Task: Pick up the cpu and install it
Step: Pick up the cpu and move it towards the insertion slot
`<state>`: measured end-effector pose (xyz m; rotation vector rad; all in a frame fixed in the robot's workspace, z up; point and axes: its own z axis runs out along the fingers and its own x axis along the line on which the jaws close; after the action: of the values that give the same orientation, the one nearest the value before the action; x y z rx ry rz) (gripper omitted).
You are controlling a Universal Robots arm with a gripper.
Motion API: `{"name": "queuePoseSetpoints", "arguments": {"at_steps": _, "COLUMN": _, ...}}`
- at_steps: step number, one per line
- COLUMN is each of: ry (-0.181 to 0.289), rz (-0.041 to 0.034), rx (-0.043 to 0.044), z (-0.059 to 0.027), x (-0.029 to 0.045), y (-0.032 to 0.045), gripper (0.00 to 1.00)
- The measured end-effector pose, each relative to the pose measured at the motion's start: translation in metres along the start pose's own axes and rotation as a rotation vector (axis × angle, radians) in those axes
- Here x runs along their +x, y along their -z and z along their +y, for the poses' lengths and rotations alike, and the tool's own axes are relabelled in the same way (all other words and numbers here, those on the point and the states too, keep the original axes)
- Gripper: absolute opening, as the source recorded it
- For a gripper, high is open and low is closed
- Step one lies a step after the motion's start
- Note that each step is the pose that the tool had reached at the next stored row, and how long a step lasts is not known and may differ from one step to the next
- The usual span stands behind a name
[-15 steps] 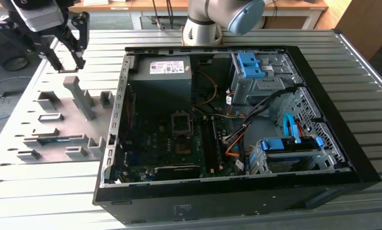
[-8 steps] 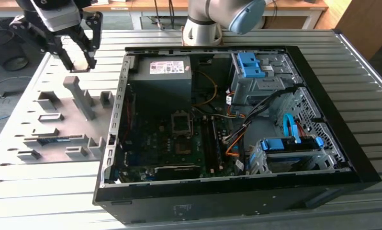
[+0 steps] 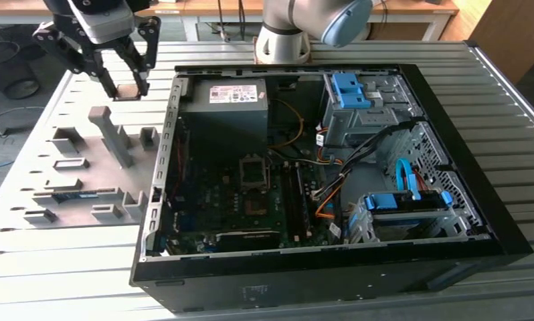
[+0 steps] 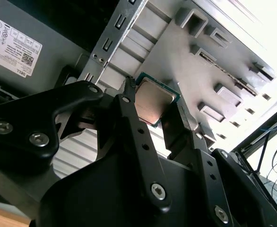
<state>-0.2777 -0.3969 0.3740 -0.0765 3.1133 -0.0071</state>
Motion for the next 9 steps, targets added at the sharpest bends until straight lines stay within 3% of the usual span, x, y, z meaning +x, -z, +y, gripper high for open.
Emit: {"name": "queuePoseSetpoints", "arguments": {"at_steps": 9, "ry": 0.000, "rz": 0.0003, "rx": -0.0001, "z": -0.0010, "x": -0.0208, "y": -0.0008, "gripper": 0.47}}
